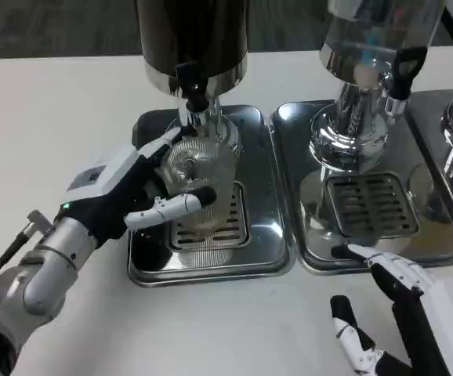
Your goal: Grasp the cup under the faucet to collect the drink, then remove the cup.
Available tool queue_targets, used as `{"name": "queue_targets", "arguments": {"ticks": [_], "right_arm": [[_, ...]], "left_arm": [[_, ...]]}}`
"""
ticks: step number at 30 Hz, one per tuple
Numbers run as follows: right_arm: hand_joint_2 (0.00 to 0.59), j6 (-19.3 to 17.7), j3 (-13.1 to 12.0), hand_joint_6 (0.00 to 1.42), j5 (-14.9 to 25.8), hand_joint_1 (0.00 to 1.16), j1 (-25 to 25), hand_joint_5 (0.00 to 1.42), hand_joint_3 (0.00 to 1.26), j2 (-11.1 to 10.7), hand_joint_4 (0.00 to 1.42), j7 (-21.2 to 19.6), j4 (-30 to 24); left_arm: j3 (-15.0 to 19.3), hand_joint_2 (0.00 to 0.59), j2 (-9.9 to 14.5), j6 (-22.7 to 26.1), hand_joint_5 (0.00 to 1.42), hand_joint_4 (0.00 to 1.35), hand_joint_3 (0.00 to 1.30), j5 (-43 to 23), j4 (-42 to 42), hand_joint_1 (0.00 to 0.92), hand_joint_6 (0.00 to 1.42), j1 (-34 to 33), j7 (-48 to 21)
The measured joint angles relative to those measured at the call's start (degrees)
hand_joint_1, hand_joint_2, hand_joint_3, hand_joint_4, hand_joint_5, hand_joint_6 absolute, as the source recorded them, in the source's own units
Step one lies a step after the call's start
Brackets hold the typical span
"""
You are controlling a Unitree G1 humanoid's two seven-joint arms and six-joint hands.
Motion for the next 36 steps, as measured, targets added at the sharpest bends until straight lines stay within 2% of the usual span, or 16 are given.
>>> {"name": "queue_targets", "arguments": {"ticks": [10, 13, 16, 18, 19, 20, 22, 25, 28, 30, 32, 36], "right_arm": [[0.443, 0.00, 0.42, 0.31, 0.10, 0.43, -1.57, 0.27, 0.34, 0.30, 0.28, -0.18, 1.46], [0.443, 0.00, 0.44, 0.31, 0.32, 0.43, -2.24, 0.27, 0.34, 0.34, 0.28, -0.21, 1.64], [0.443, 0.00, 0.51, 0.26, 0.49, 0.43, -2.59, 0.27, 0.33, 0.35, 0.28, -0.28, 1.92], [0.443, 0.15, 0.51, 0.24, 0.53, 0.43, -2.82, 0.27, 0.33, 0.44, 0.28, -0.33, 1.96], [0.443, 0.29, 0.49, 0.24, 0.52, 0.43, -2.86, 0.27, 0.33, 0.44, 0.28, -0.33, 1.96], [0.443, 0.43, 0.42, 0.23, 0.52, 0.43, -2.86, 0.27, 0.33, 0.43, 0.28, -0.33, 1.96], [0.443, 0.50, 0.36, 0.23, 0.52, 0.43, -2.91, 0.27, 0.33, 0.35, 0.28, -0.32, 1.96], [0.443, 0.61, 0.16, 0.23, 0.74, 0.43, -3.12, 0.27, 0.32, 0.32, 0.28, -0.28, 1.96], [0.443, 1.09, 0.09, 0.23, 1.35, 0.43, -3.33, 0.27, 0.32, 0.35, 0.28, -0.26, 1.96], [0.445, 1.45, 0.03, 0.23, 1.63, 0.43, -3.44, 0.27, 0.32, 0.35, 0.29, -0.15, 1.97], [0.447, 2.30, 0.03, 0.23, 2.35, 0.43, -3.72, 0.27, 0.32, 0.41, 0.29, 0.54, 2.06], [0.452, 3.33, 0.01, 0.23, 3.02, 0.44, -4.08, 0.28, 0.34, 0.61, 0.30, 1.07, 2.22]], "left_arm": [[3.53, 0.046, 3.38, -2.85, 0.51, 0.05, 0.12, -3.25, -5.90, 0.000, 0.81, 3.37, -0.45], [4.89, 0.054, 4.76, -3.44, 0.53, 0.09, 0.15, -5.37, -8.54, 0.000, 0.87, 5.40, -1.90], [7.42, 0.058, 5.89, -3.21, 0.55, 0.18, 0.22, -9.07, -12.34, 0.000, 0.87, 7.52, -5.72], [11.08, 0.061, 7.23, -2.94, 0.43, 0.19, 0.23, -16.35, -18.11, 0.000, 0.73, 10.66, -11.57], [12.75, 0.058, 7.86, -2.65, 0.30, 0.16, 0.24, -19.68, -20.54, 0.000, 0.56, 11.52, -14.51], [13.62, 0.060, 8.29, -2.20, 0.25, 0.15, 0.25, -22.60, -21.94, 0.000, 0.48, 11.78, -17.34], [15.19, 0.066, 9.28, -0.44, 0.20, 0.13, 0.25, -29.39, -24.09, 0.000, 0.40, 11.88, -25.16], [17.78, 0.068, 10.74, 4.84, 0.17, 0.12, 0.23, -40.57, -27.45, 0.000, 0.35, 11.84, -39.78], [20.26, 0.070, 11.31, 12.71, 0.16, 0.11, 0.23, -49.03, -29.00, 0.000, 0.30, 10.84, -52.09], [21.96, 0.070, 11.41, 19.87, 0.16, 0.11, 0.23, -53.93, -28.86, 0.000, 0.30, 8.85, -60.80], [22.65, 0.058, 11.69, 25.16, 0.13, 0.09, 0.22, -55.77, -27.36, 0.000, 0.24, 5.37, -68.68], [24.32, 0.057, 11.44, 27.52, 0.13, 0.09, 0.22, -56.49, -23.53, 0.000, 0.21, 1.22, -75.22]]}}
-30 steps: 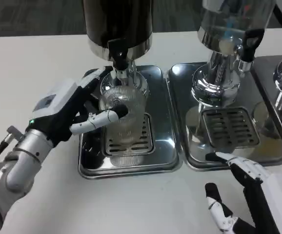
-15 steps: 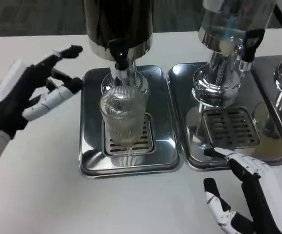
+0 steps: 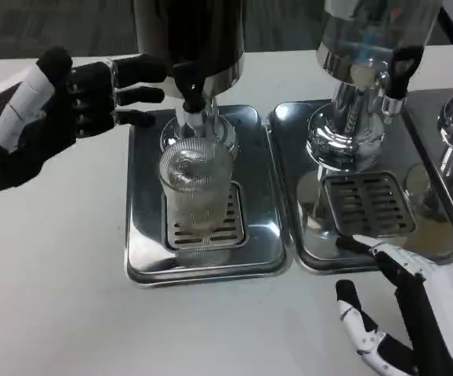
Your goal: Grasp the cup under the faucet to collect the drink, then remove the cup.
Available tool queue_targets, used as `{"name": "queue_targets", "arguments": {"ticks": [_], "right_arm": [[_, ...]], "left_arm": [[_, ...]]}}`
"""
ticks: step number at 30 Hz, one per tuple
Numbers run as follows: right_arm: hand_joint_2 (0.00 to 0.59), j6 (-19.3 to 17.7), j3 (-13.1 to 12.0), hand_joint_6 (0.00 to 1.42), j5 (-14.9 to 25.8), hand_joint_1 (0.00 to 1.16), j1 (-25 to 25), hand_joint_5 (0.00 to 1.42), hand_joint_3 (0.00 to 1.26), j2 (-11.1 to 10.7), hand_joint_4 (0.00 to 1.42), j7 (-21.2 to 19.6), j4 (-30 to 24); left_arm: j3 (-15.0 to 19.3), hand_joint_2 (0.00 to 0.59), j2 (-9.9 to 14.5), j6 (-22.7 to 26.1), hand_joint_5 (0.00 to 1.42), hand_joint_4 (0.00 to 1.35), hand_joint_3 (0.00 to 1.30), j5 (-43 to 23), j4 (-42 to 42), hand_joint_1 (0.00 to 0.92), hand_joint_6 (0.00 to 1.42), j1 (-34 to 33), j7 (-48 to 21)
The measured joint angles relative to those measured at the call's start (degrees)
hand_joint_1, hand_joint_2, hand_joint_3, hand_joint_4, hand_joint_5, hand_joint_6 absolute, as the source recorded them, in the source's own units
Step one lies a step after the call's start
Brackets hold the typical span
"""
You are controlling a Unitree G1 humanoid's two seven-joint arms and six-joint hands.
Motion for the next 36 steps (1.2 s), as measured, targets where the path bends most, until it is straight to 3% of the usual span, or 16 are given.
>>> {"name": "queue_targets", "arguments": {"ticks": [12, 27, 36], "right_arm": [[0.452, 0.66, 0.30, 0.22, 0.70, 0.44, 0.28, 0.28, 0.35, 0.20, 0.31, -0.01, 0.05], [0.452, 0.72, 0.58, 0.21, 0.99, 0.44, 0.51, 0.27, 0.35, 1.56, 0.31, -0.46, 1.39], [0.452, 1.36, 0.55, 0.21, 1.65, 0.44, 0.90, 0.27, 0.35, 1.73, 0.32, -0.71, 1.35]], "left_arm": [[3.82, 0.048, -3.37, 3.17, 0.13, 0.09, 0.21, -0.02, 2.62, 0.000, 0.18, -4.64, -3.17], [2.71, 0.047, -7.66, 4.24, 0.14, 0.06, 0.16, 4.77, 10.97, 0.000, 0.19, -12.28, -4.47], [2.49, 0.046, -10.79, 0.78, 0.16, 0.10, 0.18, 6.80, 14.98, 0.000, 0.18, -13.93, -4.64]]}}
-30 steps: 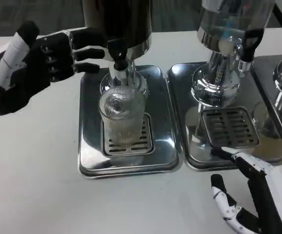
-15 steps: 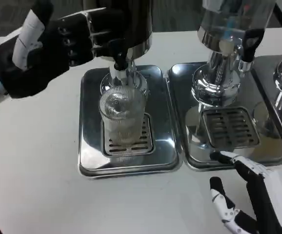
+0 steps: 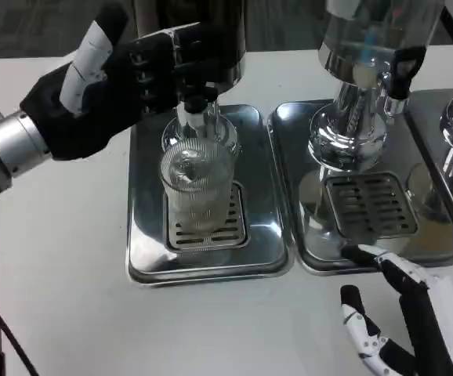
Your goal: Grasp the cup under the faucet to collect the drink, then remove the cup.
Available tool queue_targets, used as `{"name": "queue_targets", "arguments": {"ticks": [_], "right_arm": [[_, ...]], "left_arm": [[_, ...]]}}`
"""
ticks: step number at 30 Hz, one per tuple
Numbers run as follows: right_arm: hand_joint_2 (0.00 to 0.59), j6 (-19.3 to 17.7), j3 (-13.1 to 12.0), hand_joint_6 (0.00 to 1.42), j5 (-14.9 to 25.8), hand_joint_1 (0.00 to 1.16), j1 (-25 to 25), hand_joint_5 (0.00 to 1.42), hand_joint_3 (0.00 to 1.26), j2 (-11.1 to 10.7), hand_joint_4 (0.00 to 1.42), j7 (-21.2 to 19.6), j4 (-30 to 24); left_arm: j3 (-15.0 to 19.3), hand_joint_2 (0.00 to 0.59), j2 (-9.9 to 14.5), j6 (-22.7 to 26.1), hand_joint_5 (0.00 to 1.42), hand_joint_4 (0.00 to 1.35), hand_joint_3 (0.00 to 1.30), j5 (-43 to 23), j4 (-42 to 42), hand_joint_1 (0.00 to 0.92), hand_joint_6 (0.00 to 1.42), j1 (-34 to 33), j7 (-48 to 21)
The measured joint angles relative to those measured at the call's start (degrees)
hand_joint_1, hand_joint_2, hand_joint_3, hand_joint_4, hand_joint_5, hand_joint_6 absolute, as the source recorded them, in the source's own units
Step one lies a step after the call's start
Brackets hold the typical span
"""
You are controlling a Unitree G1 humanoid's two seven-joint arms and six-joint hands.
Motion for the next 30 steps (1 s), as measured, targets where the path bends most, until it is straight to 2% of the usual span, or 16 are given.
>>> {"name": "queue_targets", "arguments": {"ticks": [9, 30], "right_arm": [[0.454, 0.68, -0.76, 0.21, 1.31, 0.46, 0.05, 0.27, 0.35, -0.25, 0.32, 1.03, -1.09], [0.451, 1.17, -0.99, 0.20, 2.37, 0.48, 0.58, 0.28, 0.35, -0.27, 0.32, 1.73, -1.70]], "left_arm": [[-0.13, 0.049, -1.05, -7.17, 0.20, 0.15, 0.22, 1.91, -0.04, 0.000, 0.18, 0.09, -0.07], [-2.20, 0.054, -0.61, -23.21, 0.20, 0.15, 0.23, 6.19, -0.09, 0.000, 0.18, 2.02, 1.21]]}}
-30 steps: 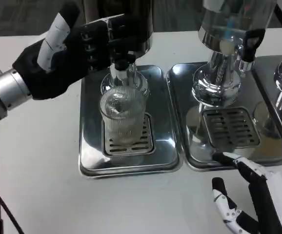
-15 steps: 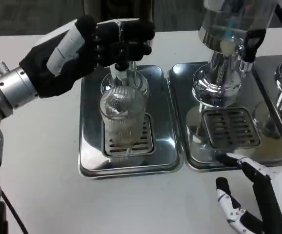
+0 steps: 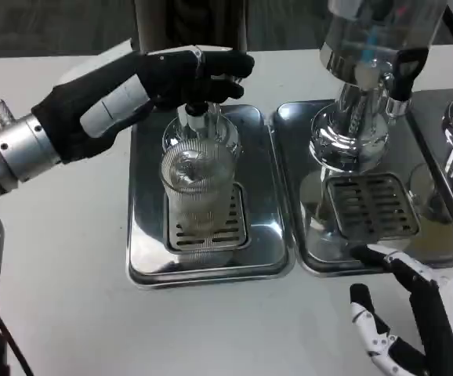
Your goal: Grasp the cup under the faucet to collect the drink, then remove the cup.
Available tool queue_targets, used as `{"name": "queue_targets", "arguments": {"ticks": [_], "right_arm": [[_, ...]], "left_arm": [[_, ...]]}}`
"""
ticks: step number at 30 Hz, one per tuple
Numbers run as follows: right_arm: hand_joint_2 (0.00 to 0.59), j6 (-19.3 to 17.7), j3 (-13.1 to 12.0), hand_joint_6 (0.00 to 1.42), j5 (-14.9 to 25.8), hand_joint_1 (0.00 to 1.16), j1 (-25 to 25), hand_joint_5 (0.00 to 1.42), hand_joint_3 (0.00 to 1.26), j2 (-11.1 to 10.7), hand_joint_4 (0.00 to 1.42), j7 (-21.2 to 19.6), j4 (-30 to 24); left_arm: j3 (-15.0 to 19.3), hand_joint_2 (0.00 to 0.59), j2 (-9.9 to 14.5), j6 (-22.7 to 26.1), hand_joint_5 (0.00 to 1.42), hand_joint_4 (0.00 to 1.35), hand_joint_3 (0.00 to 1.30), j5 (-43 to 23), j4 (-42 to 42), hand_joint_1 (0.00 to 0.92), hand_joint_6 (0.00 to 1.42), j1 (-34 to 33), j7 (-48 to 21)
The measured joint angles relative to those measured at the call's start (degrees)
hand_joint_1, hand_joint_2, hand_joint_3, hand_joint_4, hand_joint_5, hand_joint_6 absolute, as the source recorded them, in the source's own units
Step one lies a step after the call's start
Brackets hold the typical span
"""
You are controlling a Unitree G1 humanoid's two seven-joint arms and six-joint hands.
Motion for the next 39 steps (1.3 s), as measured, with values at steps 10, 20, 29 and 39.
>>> {"name": "queue_targets", "arguments": {"ticks": [10, 20, 29, 39], "right_arm": [[0.450, 0.12, -0.28, 0.20, 0.72, 0.48, -0.82, 0.27, 0.35, -0.10, 0.32, 0.64, 0.00], [0.453, 0.31, -0.94, 0.18, 2.21, 0.47, -1.56, 0.26, 0.33, -0.09, 0.30, 1.80, -0.05], [0.425, 2.08, -1.68, 0.18, 7.70, 0.45, -2.64, 0.26, 0.30, 0.26, 0.27, 4.93, -0.38], [0.292, 5.18, -2.51, 0.17, 16.07, 0.44, -6.48, 0.20, 0.16, 0.81, 0.18, 10.35, -0.47]], "left_arm": [[-1.48, 0.055, 0.50, -6.86, 0.18, 0.13, 0.21, 0.92, -0.33, 0.000, 0.18, 1.47, 2.65], [-2.93, 0.054, 0.88, -10.21, 0.18, 0.12, 0.21, 1.93, -0.51, 0.000, 0.18, 2.12, 4.90], [-3.58, 0.059, 1.07, -12.28, 0.18, 0.12, 0.21, 2.58, -1.36, 0.000, 0.18, 3.06, 6.62], [-4.81, 0.059, 1.87, -13.78, 0.17, 0.12, 0.20, 2.83, -1.96, 0.000, 0.18, 3.79, 8.28]]}}
